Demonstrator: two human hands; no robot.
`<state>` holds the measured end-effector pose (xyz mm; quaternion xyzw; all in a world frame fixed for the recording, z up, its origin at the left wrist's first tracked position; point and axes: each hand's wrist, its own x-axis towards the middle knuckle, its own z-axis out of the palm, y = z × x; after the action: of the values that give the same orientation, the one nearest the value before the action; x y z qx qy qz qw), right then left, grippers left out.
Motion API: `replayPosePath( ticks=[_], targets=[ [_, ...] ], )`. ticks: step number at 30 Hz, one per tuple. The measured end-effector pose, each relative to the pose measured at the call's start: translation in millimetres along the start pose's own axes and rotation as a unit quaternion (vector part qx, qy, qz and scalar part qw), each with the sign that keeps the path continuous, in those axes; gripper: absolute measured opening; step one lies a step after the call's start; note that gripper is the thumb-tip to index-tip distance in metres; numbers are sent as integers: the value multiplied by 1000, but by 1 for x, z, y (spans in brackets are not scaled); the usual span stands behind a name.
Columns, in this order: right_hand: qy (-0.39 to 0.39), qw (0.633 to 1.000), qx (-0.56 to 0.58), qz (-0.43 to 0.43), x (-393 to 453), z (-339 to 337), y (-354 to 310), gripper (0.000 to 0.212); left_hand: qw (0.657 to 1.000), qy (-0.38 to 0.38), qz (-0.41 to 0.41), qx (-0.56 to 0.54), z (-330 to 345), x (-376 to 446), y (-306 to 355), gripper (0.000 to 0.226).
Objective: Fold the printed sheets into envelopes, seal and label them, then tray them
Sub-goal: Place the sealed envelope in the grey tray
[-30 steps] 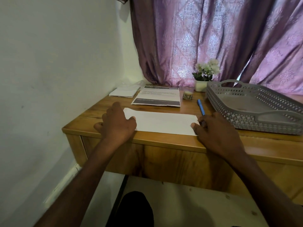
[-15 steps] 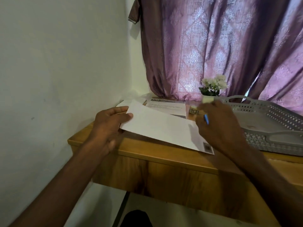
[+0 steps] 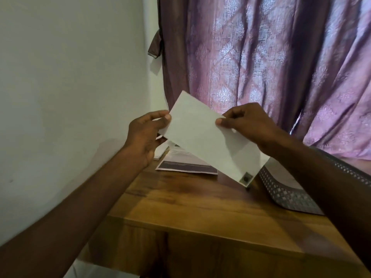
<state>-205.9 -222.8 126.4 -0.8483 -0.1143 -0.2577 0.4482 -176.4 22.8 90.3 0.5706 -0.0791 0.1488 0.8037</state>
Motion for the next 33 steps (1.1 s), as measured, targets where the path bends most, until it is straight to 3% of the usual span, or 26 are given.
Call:
replayPosePath(
  ticks=[6, 10, 20, 25, 29, 33],
  targets=[
    [94, 994, 46, 21, 18, -56, -3, 13, 998, -49, 16, -44, 77, 42, 26, 17],
    [150, 985, 77, 46, 26, -99, 14, 19, 998, -46, 35, -4, 148, 67, 23, 11],
    [235, 942, 136, 196, 16, -159, 102, 25, 997, -48, -39, 37, 280, 92, -34, 16],
    [196, 935, 56, 291, 9, -160, 156, 26, 981, -47, -24, 186, 308, 93, -87, 20],
    [108, 940, -57, 319, 5, -157, 182, 18, 946, -70, 20, 315, 312, 93, -126, 21],
    [3, 934, -149, 325, -1, -150, 189, 25, 905, -110, 77, 404, 305, 94, -168, 6]
  ],
)
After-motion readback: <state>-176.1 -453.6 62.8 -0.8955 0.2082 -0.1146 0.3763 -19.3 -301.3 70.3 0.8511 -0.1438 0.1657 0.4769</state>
